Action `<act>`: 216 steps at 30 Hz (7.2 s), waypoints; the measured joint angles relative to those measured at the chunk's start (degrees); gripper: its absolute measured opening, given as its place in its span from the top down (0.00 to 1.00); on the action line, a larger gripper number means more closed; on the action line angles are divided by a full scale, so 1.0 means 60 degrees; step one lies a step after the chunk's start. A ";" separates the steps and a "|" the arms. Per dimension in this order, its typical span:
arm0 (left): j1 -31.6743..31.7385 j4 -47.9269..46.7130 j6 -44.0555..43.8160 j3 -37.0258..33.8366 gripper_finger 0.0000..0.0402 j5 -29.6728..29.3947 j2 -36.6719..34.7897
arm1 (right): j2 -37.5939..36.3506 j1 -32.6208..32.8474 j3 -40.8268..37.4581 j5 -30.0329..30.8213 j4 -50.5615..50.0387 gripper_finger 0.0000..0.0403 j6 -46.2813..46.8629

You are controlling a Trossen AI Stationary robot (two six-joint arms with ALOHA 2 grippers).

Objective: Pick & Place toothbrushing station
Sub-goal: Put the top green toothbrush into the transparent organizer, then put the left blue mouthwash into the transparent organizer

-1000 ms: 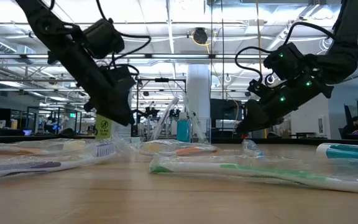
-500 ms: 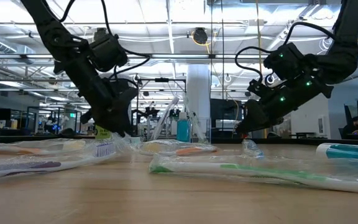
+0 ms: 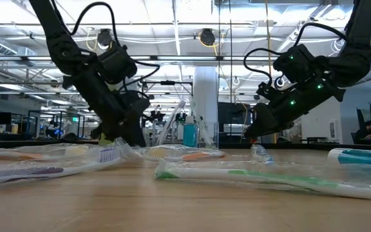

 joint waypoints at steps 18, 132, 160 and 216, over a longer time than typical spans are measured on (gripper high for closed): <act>0.0194 0.0091 0.0086 -0.0004 0.95 0.0446 0.0033 | 0.0000 0.0000 0.0004 0.0000 0.0000 0.60 -0.0015; 0.0444 0.2333 0.7347 0.5250 0.81 -0.6082 0.1417 | -0.0004 0.0007 0.0007 -0.0006 0.0211 0.60 -0.0015; 0.2472 -0.4308 0.5429 0.9136 0.81 -0.1813 0.2301 | -0.0004 0.0004 0.0007 -0.0007 0.0211 0.60 -0.0017; -0.0520 -1.3890 0.4327 0.9133 0.81 -0.1796 -0.0335 | -0.0004 0.0004 0.0004 -0.0004 0.0211 0.60 -0.0051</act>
